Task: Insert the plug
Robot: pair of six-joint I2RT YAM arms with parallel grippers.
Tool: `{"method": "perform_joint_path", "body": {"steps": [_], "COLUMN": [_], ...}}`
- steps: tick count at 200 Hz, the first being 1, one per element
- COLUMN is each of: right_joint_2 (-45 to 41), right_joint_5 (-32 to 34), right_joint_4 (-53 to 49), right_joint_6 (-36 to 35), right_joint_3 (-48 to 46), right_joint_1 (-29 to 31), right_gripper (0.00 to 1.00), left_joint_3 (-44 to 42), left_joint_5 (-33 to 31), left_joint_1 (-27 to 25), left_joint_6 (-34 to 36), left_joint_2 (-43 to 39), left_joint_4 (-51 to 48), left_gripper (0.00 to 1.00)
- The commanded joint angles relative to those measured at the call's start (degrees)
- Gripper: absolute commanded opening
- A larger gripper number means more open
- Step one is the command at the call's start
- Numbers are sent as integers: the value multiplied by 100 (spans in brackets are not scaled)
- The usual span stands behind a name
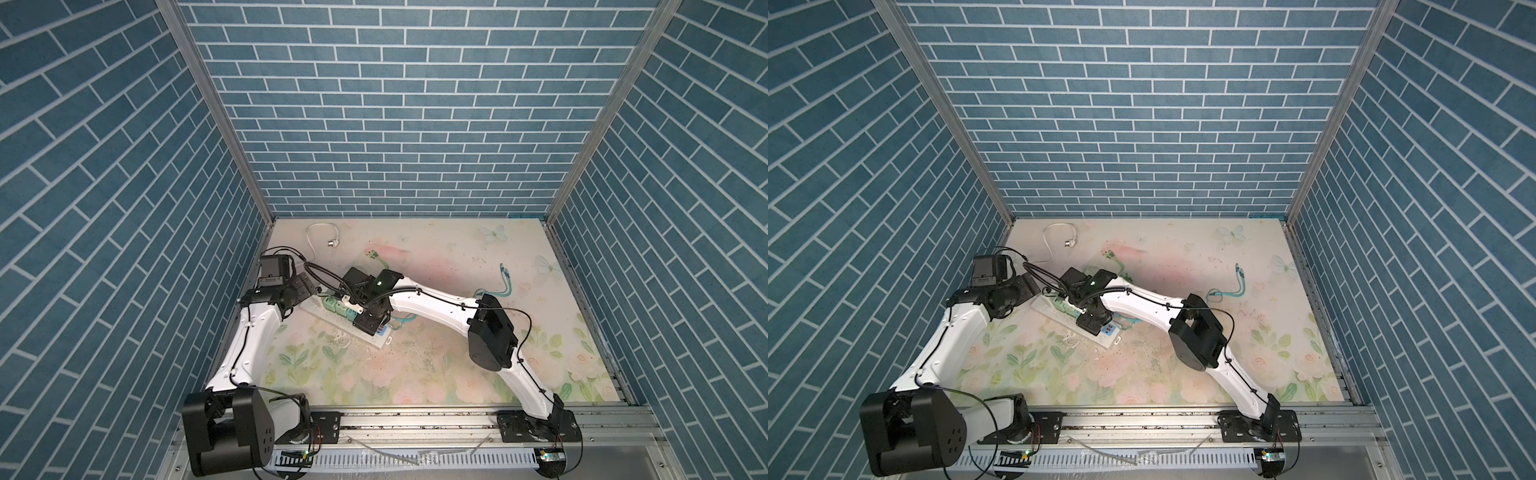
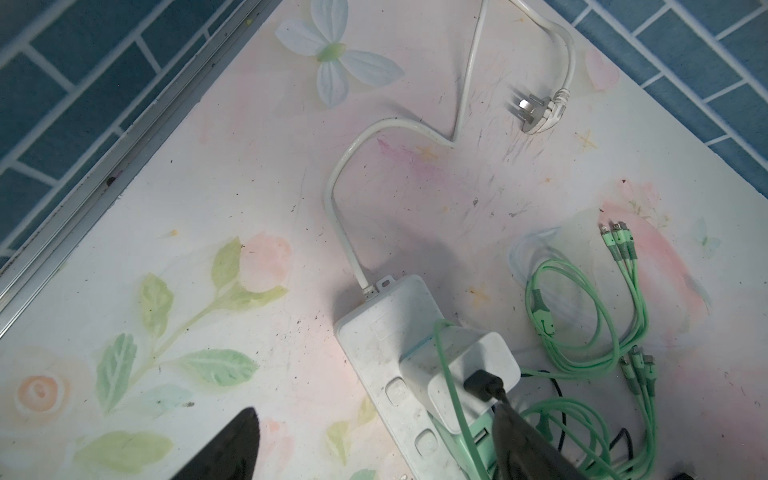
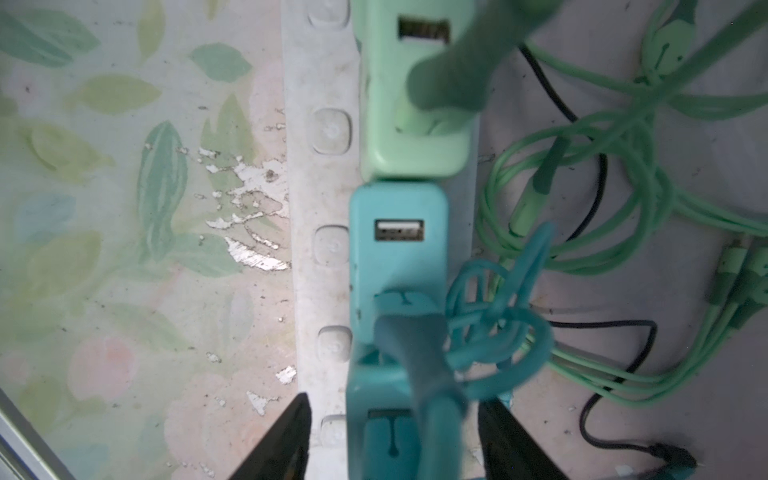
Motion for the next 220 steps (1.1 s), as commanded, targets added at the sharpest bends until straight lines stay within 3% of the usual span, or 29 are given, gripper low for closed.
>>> {"method": "perform_joint_path", "body": {"steps": [1, 16, 80, 113, 145, 170, 186, 202, 220], "right_joint_2": [-370, -513, -1302, -2104, -3101, -3829, -4195, -4575, -5038], "right_joint_5": [101, 117, -62, -42, -143, 138, 533, 435, 653], "right_joint_4": [-121, -58, 394, 1023, 1819, 2302, 2261, 2478, 2860], "right_joint_6": [2, 26, 164, 467, 1139, 1696, 1729, 1716, 2179], "right_joint_3": [3, -130, -679, -1367, -2351, -3055, -3275, -3641, -4178], "right_joint_1": [-109, -159, -440, -709, -1430, -2105, -2427, -2801, -3407], "right_gripper": [82, 98, 99, 99, 99, 99, 99, 99, 99], "left_joint_3": [-35, -5, 293, 395, 343, 258, 163, -36, -392], "left_joint_5": [-66, -93, -263, -463, -873, -1331, -1453, -1583, -1507], "left_joint_1": [30, 30, 156, 180, 180, 175, 179, 172, 171], "left_joint_6": [97, 152, 584, 565, 479, 269, 218, 144, 388], "left_joint_2": [-44, -47, -211, -499, -942, -1071, -1048, -1059, -1100], "left_joint_4": [20, 20, -24, -54, 76, 215, 375, 661, 1245], "left_gripper": [90, 91, 99, 100, 100, 100, 100, 100, 100]}}
